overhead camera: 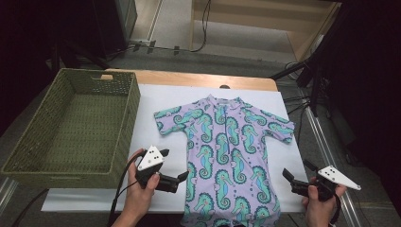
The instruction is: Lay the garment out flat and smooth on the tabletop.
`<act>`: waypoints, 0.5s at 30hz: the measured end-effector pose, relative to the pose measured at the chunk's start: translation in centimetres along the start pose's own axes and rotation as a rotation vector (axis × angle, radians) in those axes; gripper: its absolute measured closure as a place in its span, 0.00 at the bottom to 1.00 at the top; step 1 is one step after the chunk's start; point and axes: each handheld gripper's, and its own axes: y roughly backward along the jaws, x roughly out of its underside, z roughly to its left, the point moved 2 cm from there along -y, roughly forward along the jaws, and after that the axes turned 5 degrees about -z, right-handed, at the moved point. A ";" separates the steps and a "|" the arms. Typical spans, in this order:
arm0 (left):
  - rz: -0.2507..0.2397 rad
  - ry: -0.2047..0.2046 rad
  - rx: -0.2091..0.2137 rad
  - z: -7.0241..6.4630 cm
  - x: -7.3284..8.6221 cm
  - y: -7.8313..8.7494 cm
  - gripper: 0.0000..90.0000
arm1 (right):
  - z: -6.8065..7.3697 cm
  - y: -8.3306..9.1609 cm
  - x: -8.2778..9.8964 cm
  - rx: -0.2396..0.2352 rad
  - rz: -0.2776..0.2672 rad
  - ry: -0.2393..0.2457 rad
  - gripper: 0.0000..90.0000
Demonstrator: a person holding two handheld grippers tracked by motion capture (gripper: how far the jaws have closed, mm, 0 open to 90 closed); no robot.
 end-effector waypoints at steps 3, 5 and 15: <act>-0.007 -0.002 -0.007 0.4 -0.4 0.2 0.00 | 0.0 0.0 0.0 -0.005 -0.003 -0.001 0.00; -0.022 -0.010 -0.017 0.7 -0.8 0.3 0.00 | 0.0 -0.1 0.0 -0.005 -0.005 0.000 0.00; -0.022 -0.006 -0.062 2.4 -2.5 -0.5 0.00 | 0.2 -0.3 0.2 -0.008 0.001 0.026 0.00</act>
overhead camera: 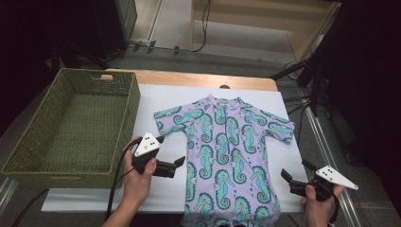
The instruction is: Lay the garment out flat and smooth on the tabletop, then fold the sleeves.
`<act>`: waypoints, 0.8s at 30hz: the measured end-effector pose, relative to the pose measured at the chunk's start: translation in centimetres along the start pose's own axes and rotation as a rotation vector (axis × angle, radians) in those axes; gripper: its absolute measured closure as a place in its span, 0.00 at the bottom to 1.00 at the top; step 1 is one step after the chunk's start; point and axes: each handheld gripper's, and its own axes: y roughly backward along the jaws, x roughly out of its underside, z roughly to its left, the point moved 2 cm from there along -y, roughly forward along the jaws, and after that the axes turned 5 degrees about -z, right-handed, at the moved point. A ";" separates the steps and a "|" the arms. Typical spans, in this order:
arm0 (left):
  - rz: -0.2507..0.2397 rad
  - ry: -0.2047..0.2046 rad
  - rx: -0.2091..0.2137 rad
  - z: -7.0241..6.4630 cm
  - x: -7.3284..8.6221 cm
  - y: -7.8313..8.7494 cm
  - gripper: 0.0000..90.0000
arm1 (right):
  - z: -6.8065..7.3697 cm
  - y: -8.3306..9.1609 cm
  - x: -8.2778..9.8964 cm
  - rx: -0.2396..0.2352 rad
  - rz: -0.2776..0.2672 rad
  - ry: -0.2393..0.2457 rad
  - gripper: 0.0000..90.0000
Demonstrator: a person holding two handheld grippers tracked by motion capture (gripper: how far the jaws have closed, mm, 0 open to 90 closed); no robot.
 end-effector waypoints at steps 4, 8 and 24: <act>0.012 0.012 0.004 0.5 -0.6 -0.8 0.00 | -0.1 0.0 0.0 -0.004 -0.005 -0.007 0.00; 0.012 0.011 -0.009 1.0 -1.0 -1.6 0.00 | 0.0 0.0 0.0 -0.006 -0.003 -0.002 0.00; 0.066 0.040 -0.050 3.8 -1.7 -4.6 0.00 | 0.1 -0.1 0.1 -0.009 -0.002 0.005 0.00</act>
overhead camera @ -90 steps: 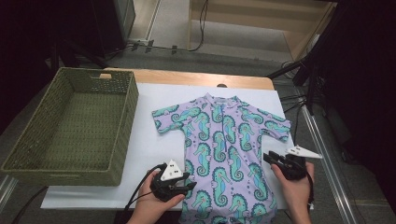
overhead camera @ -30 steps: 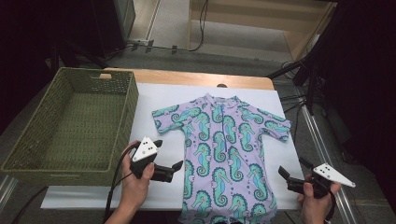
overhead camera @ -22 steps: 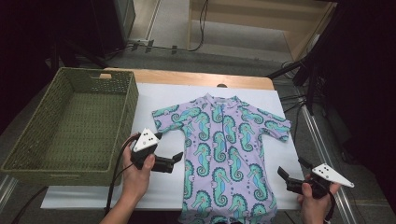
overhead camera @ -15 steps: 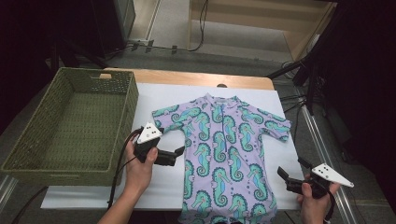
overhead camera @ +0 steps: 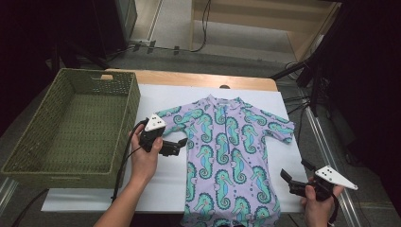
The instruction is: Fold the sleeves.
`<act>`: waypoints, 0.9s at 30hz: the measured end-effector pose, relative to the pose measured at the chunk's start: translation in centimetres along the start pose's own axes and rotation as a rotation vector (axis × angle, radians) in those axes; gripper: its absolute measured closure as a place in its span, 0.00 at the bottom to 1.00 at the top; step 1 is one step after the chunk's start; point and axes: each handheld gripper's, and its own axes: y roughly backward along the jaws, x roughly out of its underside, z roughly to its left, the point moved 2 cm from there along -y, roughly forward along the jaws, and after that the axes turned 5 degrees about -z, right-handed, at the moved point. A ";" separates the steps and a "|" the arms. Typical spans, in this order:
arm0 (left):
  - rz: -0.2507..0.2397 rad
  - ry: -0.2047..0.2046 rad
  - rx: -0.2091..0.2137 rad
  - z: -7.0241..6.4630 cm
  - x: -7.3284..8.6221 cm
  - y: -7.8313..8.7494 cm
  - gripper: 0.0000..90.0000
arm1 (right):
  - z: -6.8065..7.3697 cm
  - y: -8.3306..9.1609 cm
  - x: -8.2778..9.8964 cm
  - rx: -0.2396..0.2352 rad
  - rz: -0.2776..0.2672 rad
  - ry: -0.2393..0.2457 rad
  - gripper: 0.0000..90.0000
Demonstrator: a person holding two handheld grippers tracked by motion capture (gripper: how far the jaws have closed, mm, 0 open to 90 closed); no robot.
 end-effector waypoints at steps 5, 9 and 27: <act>0.016 0.014 -0.016 0.8 -0.3 -1.1 0.00 | 0.0 0.0 0.0 0.000 0.000 -0.001 0.00; 0.030 0.035 -0.023 1.5 -0.4 -1.9 0.00 | 0.0 0.0 0.0 0.000 -0.001 0.001 0.00; 0.099 0.132 -0.127 6.1 -0.6 -4.4 0.06 | 0.0 -0.1 0.0 -0.001 -0.002 0.005 0.00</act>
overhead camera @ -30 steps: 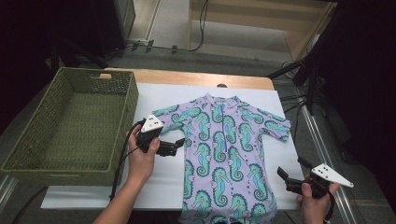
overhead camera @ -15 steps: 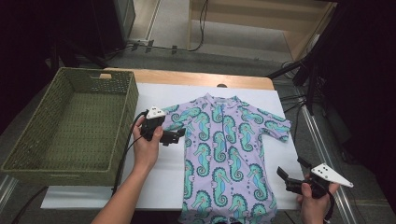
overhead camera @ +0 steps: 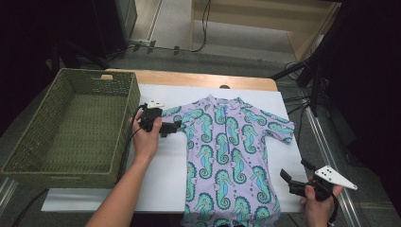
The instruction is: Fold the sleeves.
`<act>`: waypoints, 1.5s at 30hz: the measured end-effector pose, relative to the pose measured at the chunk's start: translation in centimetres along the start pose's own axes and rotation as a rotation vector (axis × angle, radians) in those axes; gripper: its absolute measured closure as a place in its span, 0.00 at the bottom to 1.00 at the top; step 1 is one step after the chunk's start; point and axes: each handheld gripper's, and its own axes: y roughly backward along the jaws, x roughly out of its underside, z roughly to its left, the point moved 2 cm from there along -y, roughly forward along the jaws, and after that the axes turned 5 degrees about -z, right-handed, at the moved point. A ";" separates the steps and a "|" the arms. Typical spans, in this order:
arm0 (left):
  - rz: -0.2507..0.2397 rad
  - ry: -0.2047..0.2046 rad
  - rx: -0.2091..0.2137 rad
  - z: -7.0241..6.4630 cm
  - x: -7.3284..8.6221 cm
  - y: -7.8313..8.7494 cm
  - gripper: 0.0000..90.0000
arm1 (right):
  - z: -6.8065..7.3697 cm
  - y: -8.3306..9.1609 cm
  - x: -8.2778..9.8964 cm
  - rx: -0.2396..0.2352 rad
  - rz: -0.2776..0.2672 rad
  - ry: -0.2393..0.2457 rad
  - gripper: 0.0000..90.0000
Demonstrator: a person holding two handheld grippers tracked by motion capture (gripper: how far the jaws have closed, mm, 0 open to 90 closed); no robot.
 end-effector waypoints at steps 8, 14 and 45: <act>0.036 0.018 -0.094 1.4 0.8 -1.2 0.12 | 0.0 0.0 0.0 -0.001 0.000 0.000 0.00; 0.062 0.034 -0.128 1.7 1.3 -2.1 0.14 | 0.0 0.0 0.0 0.001 0.000 0.000 0.00; 0.066 0.015 -0.236 1.3 1.3 -2.2 0.96 | 0.2 -0.3 0.1 0.013 0.015 0.016 0.00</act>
